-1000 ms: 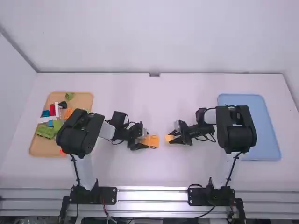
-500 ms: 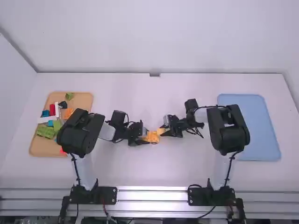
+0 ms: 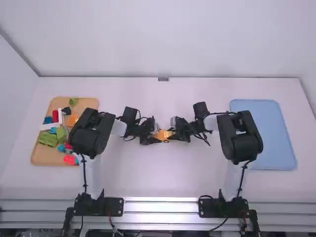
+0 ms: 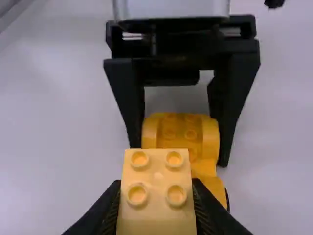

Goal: Assemble lego blocks to make yellow taxi

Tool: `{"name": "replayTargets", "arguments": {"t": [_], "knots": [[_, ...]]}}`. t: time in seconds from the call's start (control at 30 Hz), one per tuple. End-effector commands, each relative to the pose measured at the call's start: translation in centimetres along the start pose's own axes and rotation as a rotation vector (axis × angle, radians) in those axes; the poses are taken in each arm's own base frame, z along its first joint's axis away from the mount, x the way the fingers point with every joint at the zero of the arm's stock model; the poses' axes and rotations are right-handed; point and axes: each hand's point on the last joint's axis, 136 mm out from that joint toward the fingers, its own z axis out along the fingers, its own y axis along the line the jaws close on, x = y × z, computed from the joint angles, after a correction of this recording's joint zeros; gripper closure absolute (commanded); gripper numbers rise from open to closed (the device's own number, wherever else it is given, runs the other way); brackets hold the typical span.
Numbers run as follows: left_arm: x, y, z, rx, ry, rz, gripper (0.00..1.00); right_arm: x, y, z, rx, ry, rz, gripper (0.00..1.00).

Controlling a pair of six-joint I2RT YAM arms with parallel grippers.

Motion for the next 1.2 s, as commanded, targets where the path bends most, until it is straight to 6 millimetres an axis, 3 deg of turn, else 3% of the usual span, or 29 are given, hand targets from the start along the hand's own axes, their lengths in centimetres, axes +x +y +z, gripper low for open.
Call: {"name": "replayTargets", "arguments": {"t": [0.0,0.13,0.37,0.6,1.17], "knots": [[2.7,-1.0,0.7,0.010,0.077,-0.082,0.64,-0.8,-0.7,0.4,0.025,0.041,0.007,0.78],[3.0,-1.4,0.6,0.013,0.079,-0.089,0.59,-0.3,-1.8,1.2,0.072,0.107,0.028,0.80],[3.5,-1.9,0.6,0.017,0.094,-0.146,0.62,0.0,-1.8,1.6,0.078,0.131,0.034,0.81],[4.4,-2.3,0.5,-0.002,0.127,-0.208,0.65,0.2,-2.1,0.1,0.088,0.102,0.054,0.81],[4.6,-3.6,-0.3,-0.062,0.103,-0.164,0.62,0.8,-0.2,1.0,0.050,0.085,0.010,0.82]]}}
